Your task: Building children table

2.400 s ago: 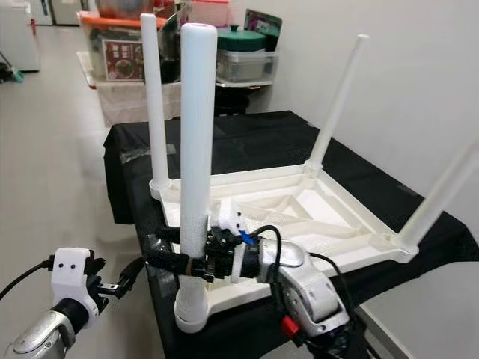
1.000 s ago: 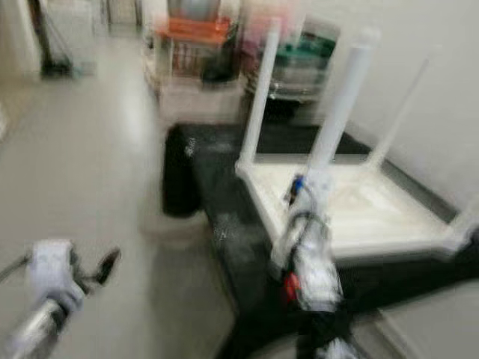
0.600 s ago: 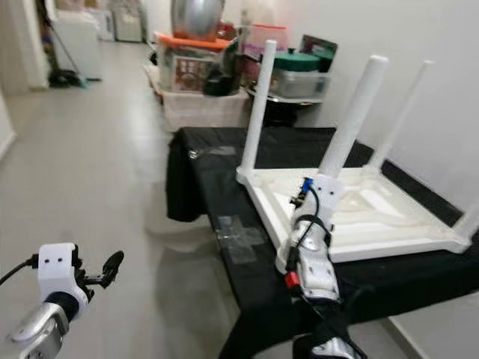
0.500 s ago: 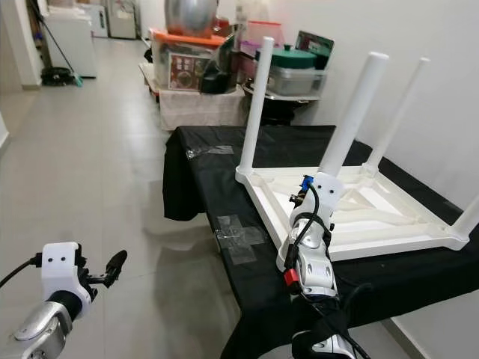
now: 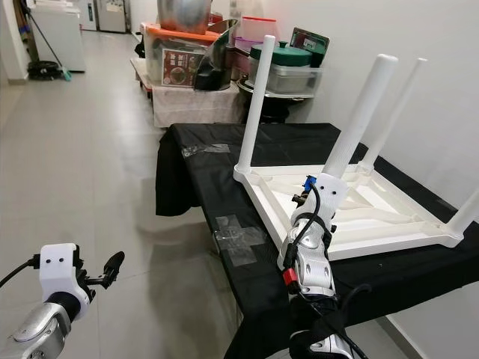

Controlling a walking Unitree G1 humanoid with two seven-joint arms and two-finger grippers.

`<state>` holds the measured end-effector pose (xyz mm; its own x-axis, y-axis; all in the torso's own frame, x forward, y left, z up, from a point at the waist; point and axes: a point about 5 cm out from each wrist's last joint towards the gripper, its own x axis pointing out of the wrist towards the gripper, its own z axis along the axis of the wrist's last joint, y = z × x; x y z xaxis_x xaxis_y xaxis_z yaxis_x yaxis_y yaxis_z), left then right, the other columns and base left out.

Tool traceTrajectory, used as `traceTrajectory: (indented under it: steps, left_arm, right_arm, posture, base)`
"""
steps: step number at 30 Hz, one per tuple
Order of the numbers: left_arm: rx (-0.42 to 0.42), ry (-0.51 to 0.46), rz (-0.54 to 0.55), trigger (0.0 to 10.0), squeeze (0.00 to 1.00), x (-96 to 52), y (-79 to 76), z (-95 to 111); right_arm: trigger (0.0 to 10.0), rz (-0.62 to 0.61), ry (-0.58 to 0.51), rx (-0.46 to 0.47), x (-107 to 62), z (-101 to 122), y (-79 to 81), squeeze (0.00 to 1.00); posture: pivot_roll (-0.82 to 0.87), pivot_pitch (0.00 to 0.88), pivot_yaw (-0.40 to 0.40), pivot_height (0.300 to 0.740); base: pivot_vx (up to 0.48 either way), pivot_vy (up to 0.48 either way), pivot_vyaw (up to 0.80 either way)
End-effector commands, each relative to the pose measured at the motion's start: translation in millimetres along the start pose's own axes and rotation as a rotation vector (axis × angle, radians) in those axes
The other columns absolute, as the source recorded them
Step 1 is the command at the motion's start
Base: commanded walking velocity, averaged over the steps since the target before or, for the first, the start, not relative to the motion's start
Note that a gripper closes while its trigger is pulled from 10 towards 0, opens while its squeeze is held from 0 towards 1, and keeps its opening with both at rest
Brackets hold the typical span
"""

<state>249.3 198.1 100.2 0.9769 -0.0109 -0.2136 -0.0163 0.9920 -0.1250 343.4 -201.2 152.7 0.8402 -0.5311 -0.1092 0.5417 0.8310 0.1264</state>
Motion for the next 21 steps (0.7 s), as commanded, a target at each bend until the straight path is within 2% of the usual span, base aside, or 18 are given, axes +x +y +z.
traceTrajectory:
  steps: [1,6,9,11,13,21]
  left_arm:
    - [0.0,0.03,-0.007,10.0,0.0,-0.2,-2.2,-5.3]
    - [-0.001,0.029,-0.009,10.0,0.0,0.2,-2.0,-5.2]
    - [0.0,0.029,-0.01,10.0,0.0,0.6,-1.8,-5.1]
    - [0.0,0.029,-0.01,10.0,0.0,0.6,-1.8,-5.1]
    - [0.001,0.031,-0.013,10.0,0.0,1.2,-1.7,-5.6]
    - [0.003,0.034,-0.019,10.0,0.0,2.8,-1.4,-6.3]
  right_arm:
    - [10.0,-0.154,0.245,-0.03,-3.9,-55.3,-33.4,0.0]
    - [10.0,-0.146,0.226,-0.025,-4.3,-51.5,-30.6,0.0]
    - [10.0,-0.076,0.198,-0.004,-4.7,-45.3,-23.8,0.0]
    - [10.0,-0.076,0.198,-0.004,-4.7,-45.3,-23.8,0.0]
    - [10.0,-0.016,0.147,0.014,-4.1,-33.7,-20.0,0.0]
    - [10.0,0.01,0.099,0.002,-3.0,-24.0,-19.8,0.0]
  posture:
    - [0.1,0.0,-0.088,0.74]
    - [0.09,0.0,-0.086,0.74]
    - [0.09,0.0,-0.086,0.74]
    - [0.09,0.0,-0.086,0.74]
    - [0.09,0.0,-0.081,0.74]
    - [0.08,0.0,-0.077,0.74]
  base:
    - [0.0,0.0,0.0]
    - [0.0,0.0,0.0]
    - [0.0,0.0,0.0]
    - [0.0,0.0,0.0]
    - [0.0,0.0,0.0]
    - [0.0,0.0,0.0]
